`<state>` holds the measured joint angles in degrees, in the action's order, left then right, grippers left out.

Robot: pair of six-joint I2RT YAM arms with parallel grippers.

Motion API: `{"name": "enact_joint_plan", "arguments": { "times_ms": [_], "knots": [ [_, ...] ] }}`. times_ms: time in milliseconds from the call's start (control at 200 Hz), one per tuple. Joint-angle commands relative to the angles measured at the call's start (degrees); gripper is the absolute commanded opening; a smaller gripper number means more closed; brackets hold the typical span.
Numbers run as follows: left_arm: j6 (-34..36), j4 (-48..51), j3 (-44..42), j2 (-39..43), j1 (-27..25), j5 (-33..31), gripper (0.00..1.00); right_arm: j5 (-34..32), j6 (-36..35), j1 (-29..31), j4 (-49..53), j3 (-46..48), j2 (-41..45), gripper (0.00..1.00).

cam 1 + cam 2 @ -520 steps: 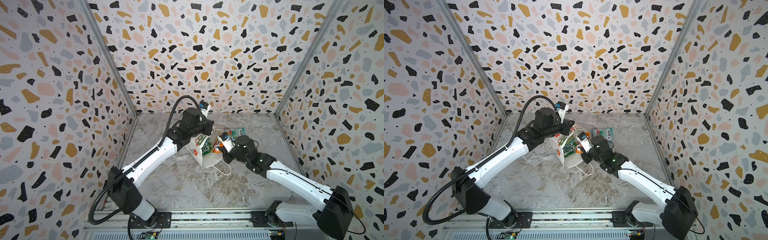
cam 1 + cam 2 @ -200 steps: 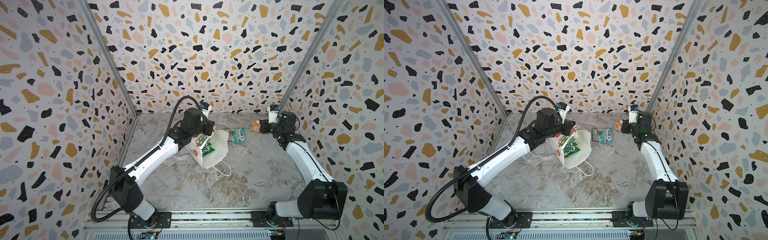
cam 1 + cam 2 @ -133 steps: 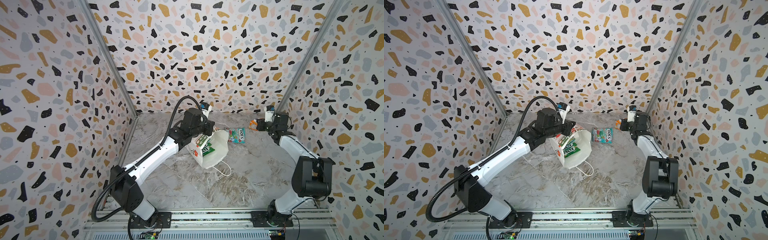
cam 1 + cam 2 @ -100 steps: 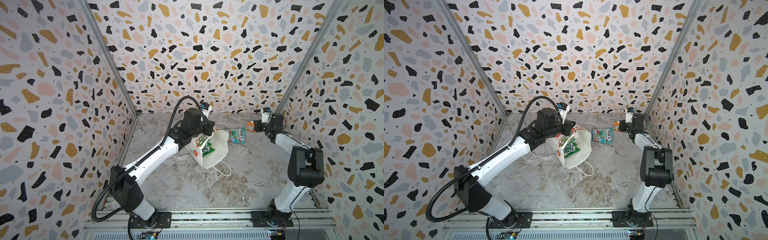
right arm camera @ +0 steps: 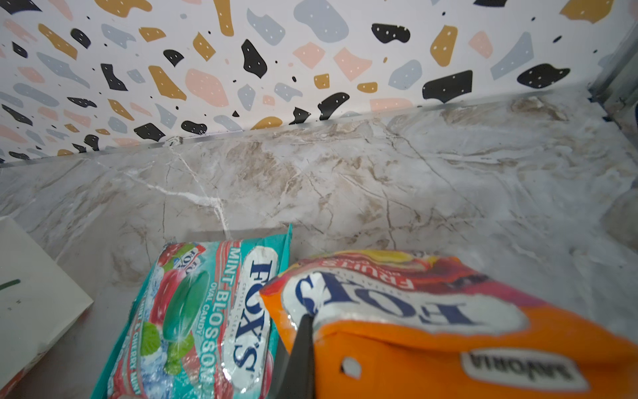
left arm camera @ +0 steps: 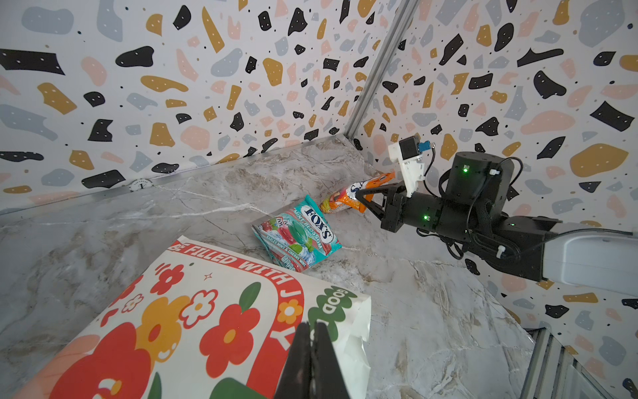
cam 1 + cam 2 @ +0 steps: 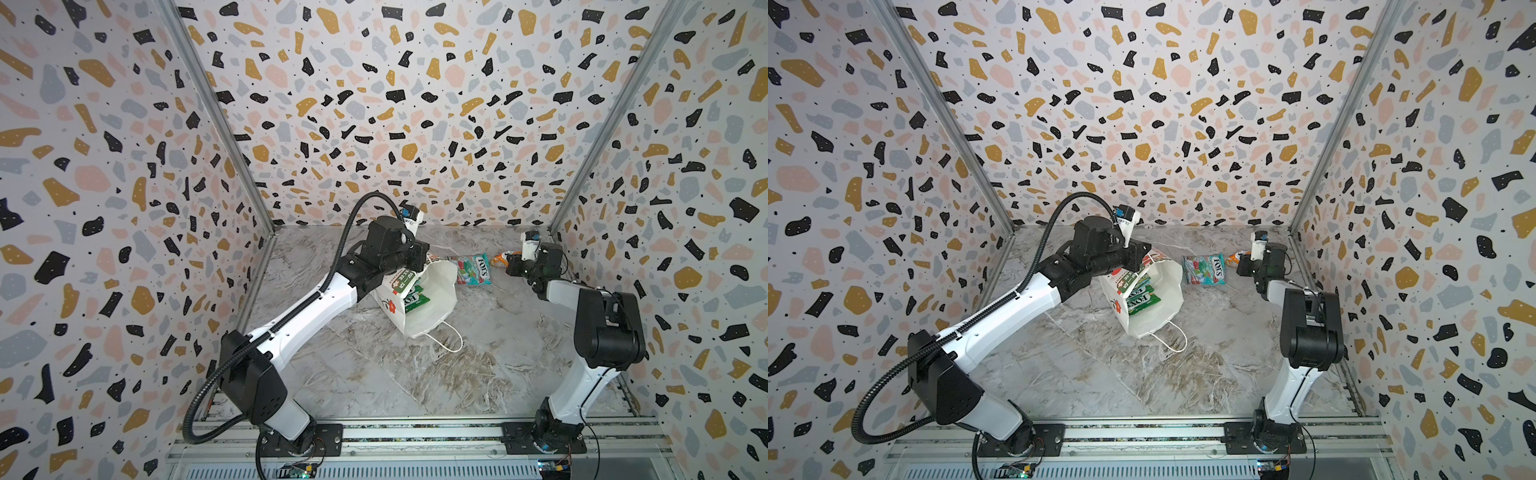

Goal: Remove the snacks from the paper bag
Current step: 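Lower the orange packet beside the teal packet and open the right gripper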

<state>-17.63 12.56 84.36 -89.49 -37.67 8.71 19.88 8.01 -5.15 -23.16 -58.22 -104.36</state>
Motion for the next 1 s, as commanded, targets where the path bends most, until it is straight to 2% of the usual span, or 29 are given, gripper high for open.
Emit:
{"name": "enact_joint_plan", "arguments": {
  "times_ms": [0,210,616,731,876,991],
  "knots": [
    [0.2,-1.9,-0.4,0.5,-0.3,0.1,0.00,-0.9,-0.1,-0.1,1.5,2.5,2.8,0.00],
    [0.2,-2.0,-0.4,0.3,-0.3,0.5,0.00,-0.7,-0.1,0.0,6.0,4.8,2.9,0.00],
    [0.2,-2.0,0.2,-0.2,-0.3,1.0,0.00,-4.4,0.0,-1.2,8.6,5.0,0.6,0.02],
    [0.2,-1.9,0.4,-0.4,-0.3,1.2,0.00,-5.1,0.2,-1.5,9.2,5.0,0.3,0.09],
    [0.2,-1.9,0.5,-0.4,-0.3,1.3,0.00,-5.7,0.4,-1.8,9.8,5.2,0.3,0.24],
    [0.2,-1.9,0.4,-0.4,-0.3,1.4,0.00,-6.3,0.6,-1.7,10.1,5.9,1.1,0.40]
  ]
}}
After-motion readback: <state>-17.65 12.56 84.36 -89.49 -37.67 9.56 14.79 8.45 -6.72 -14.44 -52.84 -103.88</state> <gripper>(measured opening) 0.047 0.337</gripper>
